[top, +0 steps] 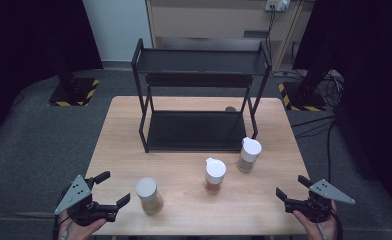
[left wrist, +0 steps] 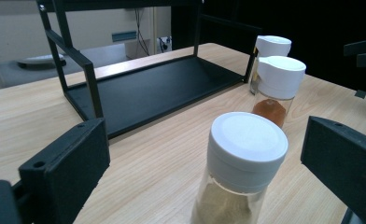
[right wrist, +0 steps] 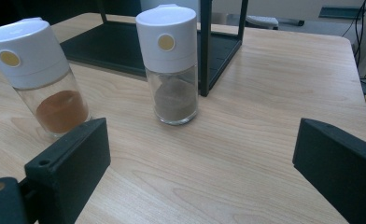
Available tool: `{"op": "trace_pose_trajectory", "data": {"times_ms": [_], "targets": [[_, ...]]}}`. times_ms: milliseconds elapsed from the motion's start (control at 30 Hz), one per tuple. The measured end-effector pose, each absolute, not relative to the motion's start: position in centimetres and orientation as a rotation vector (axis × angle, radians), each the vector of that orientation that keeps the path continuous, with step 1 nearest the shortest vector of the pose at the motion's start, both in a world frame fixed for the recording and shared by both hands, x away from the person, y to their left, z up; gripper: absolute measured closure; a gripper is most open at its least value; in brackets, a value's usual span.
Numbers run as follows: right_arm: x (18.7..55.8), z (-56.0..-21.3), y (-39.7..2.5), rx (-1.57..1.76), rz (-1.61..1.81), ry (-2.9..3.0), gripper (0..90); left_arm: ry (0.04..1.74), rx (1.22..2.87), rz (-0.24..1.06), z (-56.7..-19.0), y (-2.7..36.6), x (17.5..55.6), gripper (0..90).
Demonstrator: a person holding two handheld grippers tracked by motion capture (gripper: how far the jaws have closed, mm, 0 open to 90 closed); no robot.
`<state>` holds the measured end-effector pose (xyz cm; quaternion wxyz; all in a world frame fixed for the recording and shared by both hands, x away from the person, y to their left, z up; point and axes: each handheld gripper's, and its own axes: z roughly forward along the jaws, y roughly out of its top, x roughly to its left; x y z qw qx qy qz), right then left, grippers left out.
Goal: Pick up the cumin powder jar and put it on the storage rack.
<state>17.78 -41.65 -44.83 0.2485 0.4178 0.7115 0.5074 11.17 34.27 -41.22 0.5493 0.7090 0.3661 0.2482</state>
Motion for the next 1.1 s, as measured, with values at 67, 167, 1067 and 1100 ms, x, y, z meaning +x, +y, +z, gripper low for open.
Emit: {"op": "trace_pose_trajectory", "data": {"times_ms": [67,167,1067,1100], "targets": [[17.8,-44.8,-41.7,1.139,1.383,1.938,4.4,0.870,1.683,0.590,-41.2,33.9,11.2,0.2],[17.7,-44.8,-41.7,1.143,1.386,1.936,4.5,0.867,1.697,0.595,-41.2,33.3,11.4,0.4],[17.7,-44.9,-41.9,1.149,1.392,1.930,5.0,0.832,1.743,0.566,-43.5,29.6,13.5,3.6],[17.7,-44.9,-41.9,1.151,1.393,1.929,5.0,0.832,1.743,0.566,-43.5,29.6,13.5,4.3]]}}
